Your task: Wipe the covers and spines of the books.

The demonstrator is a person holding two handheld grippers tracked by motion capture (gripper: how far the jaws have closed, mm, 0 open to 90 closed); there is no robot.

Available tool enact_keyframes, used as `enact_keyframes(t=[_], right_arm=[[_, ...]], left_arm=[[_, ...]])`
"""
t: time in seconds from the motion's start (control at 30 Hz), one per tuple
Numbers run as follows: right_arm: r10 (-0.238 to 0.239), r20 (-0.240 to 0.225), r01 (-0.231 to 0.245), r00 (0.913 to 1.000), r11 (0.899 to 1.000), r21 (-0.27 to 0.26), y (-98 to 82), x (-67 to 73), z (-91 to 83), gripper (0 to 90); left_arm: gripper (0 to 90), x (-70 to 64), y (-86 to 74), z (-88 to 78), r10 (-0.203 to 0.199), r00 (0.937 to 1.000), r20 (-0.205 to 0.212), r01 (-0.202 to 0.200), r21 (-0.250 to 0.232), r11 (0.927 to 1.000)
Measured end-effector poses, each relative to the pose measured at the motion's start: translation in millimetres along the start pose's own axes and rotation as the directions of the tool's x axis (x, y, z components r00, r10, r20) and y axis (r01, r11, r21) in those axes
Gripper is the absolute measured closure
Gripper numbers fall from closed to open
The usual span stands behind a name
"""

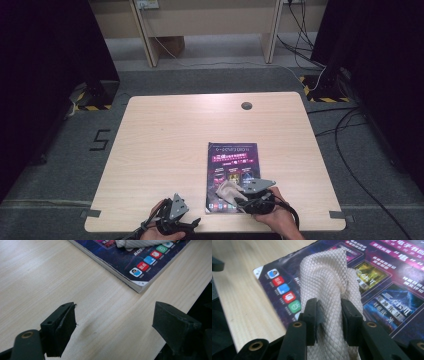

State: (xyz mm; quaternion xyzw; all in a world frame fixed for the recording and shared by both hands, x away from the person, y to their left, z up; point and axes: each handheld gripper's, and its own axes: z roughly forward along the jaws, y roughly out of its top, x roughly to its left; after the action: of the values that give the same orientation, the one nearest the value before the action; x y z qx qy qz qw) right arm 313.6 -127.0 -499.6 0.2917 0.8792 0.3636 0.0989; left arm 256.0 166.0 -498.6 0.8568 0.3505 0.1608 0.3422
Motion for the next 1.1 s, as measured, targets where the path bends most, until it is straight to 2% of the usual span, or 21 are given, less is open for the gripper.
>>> enact_keyframes(t=[0.07,0.3,0.37,0.6,0.7,0.77,0.87,0.9,0.97,1.1], right_arm=[[-0.009,-0.006,0.009,0.9999,1.0,0.0,-1.9,1.2,-1.8,69.1],[0.007,-0.017,-0.007,0.9998,1.0,-0.012,-5.8,-3.0,-3.6,66.8],[0.01,-0.017,-0.011,0.9998,1.0,-0.014,-6.4,-4.0,-3.8,65.9],[0.029,0.022,-0.028,0.9993,0.999,-0.019,-7.1,-15.1,-5.2,64.9],[0.031,0.055,-0.03,0.998,0.999,-0.022,-4.6,-23.0,-3.2,64.5],[0.044,0.081,-0.041,0.9958,0.999,-0.033,-1.9,-28.7,0.1,64.4],[0.053,0.09,-0.05,0.9946,0.998,-0.032,1.5,-34.0,3.0,64.0],[0.06,0.11,-0.056,0.9921,0.998,-0.042,3.5,-38.5,5.8,63.8],[0.066,0.109,-0.062,0.9918,0.997,-0.044,4.5,-41.0,6.9,63.4],[0.086,0.138,-0.079,0.9867,0.995,-0.054,8.0,-52.0,10.5,61.9]], left_arm=[[18.1,-0.1,-1.2,0.7,0.002,1.0,-0.001,-0.002,0.004,1.0],[18.1,-0.7,-1.4,0.5,0.007,1.0,0.003,-0.007,0.013,0.9999],[18.1,-1.0,-0.4,0.4,0.005,1.0,0.004,-0.005,0.003,1.0],[18.1,-1.3,-0.6,0.8,0.011,0.9999,0.008,-0.011,0.006,0.9999],[18.1,-0.8,-0.7,0.5,0.009,1.0,0.002,-0.009,0.01,0.9999],[18.2,-1.0,-0.1,0.7,0.008,1.0,0.003,-0.008,0.002,1.0],[18.1,-1.2,-1.0,1.6,0.011,0.9999,0.005,-0.011,0.01,0.9999],[18.2,-1.7,-1.0,1.9,0.011,0.9999,0.002,-0.011,0.011,0.9999],[18.1,-2.0,-0.4,1.9,0.012,0.9999,0.004,-0.012,0.009,0.9999],[18.1,-2.9,-1.1,2.7,0.019,0.9998,0.007,-0.019,0.016,0.9997]])
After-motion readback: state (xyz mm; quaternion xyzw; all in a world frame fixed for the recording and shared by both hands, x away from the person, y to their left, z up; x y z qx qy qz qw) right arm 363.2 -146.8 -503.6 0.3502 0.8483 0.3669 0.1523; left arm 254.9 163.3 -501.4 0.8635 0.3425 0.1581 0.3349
